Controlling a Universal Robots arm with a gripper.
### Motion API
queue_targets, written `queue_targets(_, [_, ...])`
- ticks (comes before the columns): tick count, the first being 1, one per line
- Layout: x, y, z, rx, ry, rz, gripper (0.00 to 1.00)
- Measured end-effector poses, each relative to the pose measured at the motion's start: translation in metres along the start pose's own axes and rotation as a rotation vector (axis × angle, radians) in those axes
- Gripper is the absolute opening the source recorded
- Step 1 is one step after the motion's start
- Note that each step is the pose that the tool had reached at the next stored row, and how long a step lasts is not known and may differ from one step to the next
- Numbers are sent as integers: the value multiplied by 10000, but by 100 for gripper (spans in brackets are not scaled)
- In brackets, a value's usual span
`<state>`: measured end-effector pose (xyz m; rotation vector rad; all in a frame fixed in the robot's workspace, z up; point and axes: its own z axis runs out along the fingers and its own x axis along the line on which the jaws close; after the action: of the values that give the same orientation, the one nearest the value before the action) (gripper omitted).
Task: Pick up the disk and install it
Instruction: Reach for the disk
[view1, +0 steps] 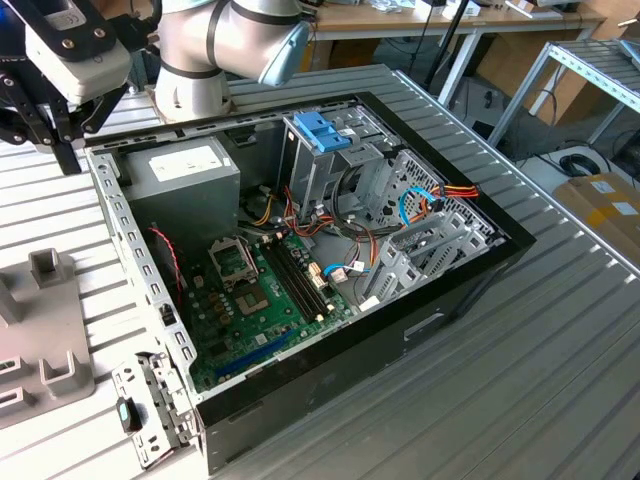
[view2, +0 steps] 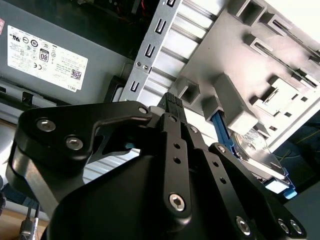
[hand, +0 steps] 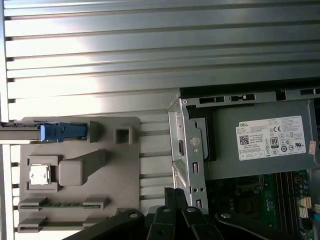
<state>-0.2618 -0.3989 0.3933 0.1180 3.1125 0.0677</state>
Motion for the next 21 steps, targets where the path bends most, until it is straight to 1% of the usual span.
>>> queue_targets(21, [112, -9, -3, 0, 0, 0, 10])
